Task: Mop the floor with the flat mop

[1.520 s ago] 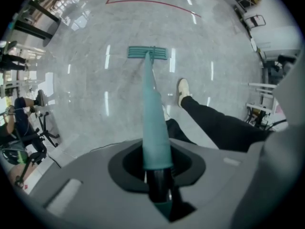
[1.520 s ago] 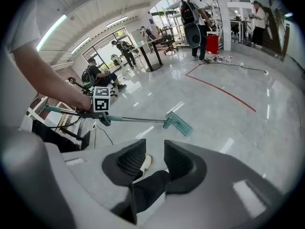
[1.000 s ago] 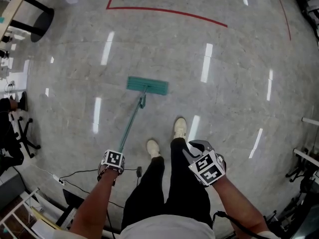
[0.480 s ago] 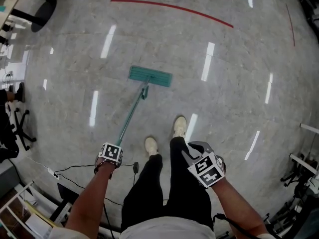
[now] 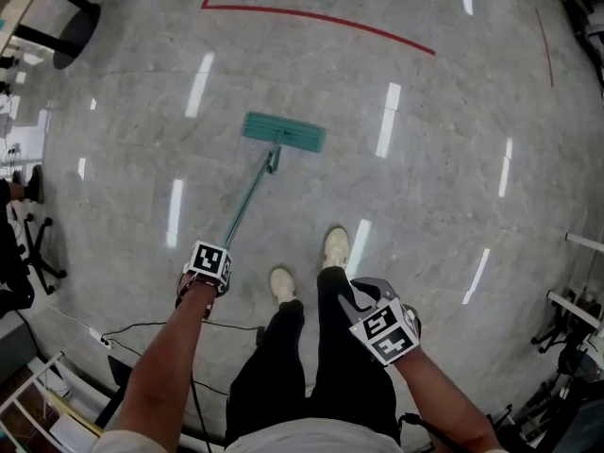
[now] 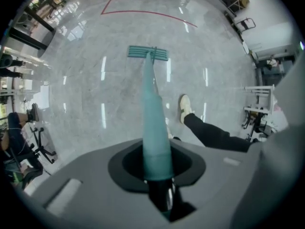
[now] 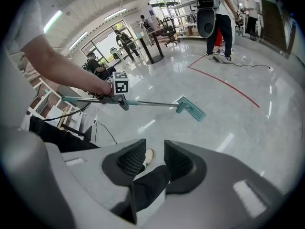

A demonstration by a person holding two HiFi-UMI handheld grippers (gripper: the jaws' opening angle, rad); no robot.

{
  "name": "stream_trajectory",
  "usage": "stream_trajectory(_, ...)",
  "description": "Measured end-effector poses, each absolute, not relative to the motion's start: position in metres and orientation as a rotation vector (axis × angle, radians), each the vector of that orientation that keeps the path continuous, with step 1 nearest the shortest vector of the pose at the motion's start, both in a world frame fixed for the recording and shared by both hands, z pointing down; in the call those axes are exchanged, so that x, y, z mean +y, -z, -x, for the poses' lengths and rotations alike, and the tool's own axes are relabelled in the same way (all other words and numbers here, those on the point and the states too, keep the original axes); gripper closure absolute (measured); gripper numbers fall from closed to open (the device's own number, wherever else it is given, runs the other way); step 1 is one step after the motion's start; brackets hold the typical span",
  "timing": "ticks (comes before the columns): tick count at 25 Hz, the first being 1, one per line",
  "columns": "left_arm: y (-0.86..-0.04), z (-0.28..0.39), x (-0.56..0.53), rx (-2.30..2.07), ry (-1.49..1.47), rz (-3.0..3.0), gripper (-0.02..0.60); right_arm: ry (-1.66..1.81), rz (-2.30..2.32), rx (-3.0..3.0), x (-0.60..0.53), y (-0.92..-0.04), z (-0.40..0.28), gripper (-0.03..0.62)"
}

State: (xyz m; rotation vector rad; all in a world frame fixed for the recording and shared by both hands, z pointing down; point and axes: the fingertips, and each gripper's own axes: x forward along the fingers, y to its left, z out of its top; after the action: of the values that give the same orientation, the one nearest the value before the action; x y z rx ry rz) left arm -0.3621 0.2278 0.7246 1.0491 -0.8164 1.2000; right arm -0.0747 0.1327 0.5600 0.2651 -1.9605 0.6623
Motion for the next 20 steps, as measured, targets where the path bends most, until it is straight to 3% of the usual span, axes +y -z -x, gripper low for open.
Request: stream_trajectory(20,-0.725,0.352,0.084,-0.839,-1.142,-1.046,0.486,-0.732,-0.371,-1.967,0.097,-0.565,0.051,0.471)
